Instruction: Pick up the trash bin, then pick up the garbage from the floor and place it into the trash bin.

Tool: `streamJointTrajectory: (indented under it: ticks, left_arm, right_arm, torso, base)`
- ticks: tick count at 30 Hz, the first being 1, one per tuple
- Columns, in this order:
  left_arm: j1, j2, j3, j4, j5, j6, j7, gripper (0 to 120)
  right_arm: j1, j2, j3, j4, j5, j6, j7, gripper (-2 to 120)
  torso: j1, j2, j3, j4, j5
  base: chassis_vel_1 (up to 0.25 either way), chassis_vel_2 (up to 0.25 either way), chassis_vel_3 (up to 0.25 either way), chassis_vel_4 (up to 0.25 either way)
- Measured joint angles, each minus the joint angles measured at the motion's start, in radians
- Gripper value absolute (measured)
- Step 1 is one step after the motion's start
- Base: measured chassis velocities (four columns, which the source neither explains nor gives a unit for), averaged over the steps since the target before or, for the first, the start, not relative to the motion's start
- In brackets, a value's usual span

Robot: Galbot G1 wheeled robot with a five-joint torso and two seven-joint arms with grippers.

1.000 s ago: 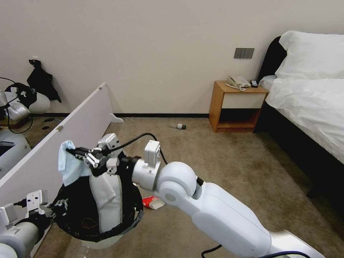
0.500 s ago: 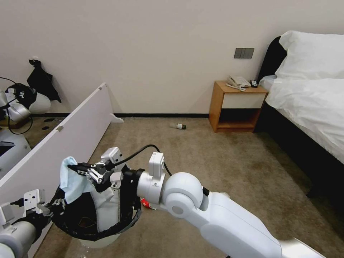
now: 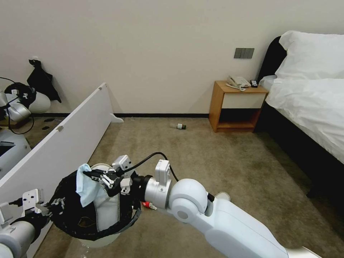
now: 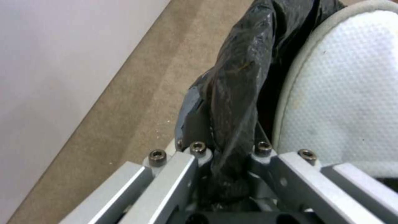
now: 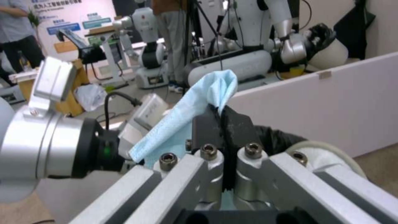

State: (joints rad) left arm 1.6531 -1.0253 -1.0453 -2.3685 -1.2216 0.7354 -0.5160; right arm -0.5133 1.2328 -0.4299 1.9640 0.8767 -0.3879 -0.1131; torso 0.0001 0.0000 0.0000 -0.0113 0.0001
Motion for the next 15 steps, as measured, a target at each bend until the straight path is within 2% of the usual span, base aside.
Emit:
streamJointTrajectory:
  ticks: [5, 7, 8, 9, 10, 13, 14, 15]
  left_arm:
    - [-0.003, 0.0, 0.006, -0.003, -0.001, 0.0, -0.002, 4]
    - [-0.004, 0.0, 0.008, -0.003, -0.001, 0.0, -0.003, 4]
    - [-0.004, 0.0, 0.008, -0.003, -0.001, 0.0, -0.003, 4]
    - [-0.005, 0.0, 0.008, -0.003, -0.001, 0.0, -0.004, 4]
    - [-0.005, 0.0, 0.008, -0.003, -0.001, 0.0, -0.004, 4]
    - [-0.005, -0.001, 0.008, -0.004, -0.001, 0.0, -0.004, 4]
    - [-0.005, -0.001, 0.008, -0.004, -0.001, 0.0, -0.004, 4]
    - [-0.005, -0.001, 0.008, -0.004, -0.001, 0.0, -0.004, 4]
  right_arm:
    - [-0.014, -0.006, -0.008, -0.008, -0.011, -0.016, 0.012, 0]
    - [-0.019, -0.006, -0.019, -0.015, -0.013, -0.026, 0.018, 7]
    - [-0.019, -0.006, -0.019, -0.015, -0.013, -0.026, 0.018, 7]
    - [-0.02, -0.004, -0.025, -0.017, -0.009, -0.03, 0.022, 13]
    - [-0.02, -0.004, -0.025, -0.017, -0.009, -0.03, 0.022, 13]
    - [-0.022, 0.001, -0.034, -0.018, 0.006, -0.04, 0.033, 30]
    - [-0.022, 0.001, -0.034, -0.018, 0.006, -0.04, 0.033, 30]
    - [-0.022, 0.003, -0.038, -0.019, 0.01, -0.042, 0.035, 35]
  torso:
    - [0.0, 0.0, 0.0, 0.0, 0.0]
    - [0.0, 0.0, 0.0, 0.0, -0.0001]
    - [0.0, 0.0, 0.0, 0.0, -0.0001]
    - [0.0, 0.0, 0.0, 0.0, -0.0001]
    - [0.0, 0.0, 0.0, 0.0, -0.0001]
    - [0.0, 0.0, 0.0, 0.0001, -0.0001]
    - [0.0, 0.0, 0.0, 0.0001, -0.0001]
    - [0.0, 0.0, 0.0, 0.0001, -0.0001]
  base:
    - [0.0, 0.0, 0.0, 0.0]
    - [0.0, 0.0, 0.0, 0.0]
    - [0.0, 0.0, 0.0, 0.0]
    - [0.0, 0.0, 0.0, 0.0]
    - [0.0, 0.0, 0.0, 0.0]
    - [0.0, 0.0, 0.0, 0.0]
    - [0.0, 0.0, 0.0, 0.0]
    - [0.0, 0.0, 0.0, 0.0]
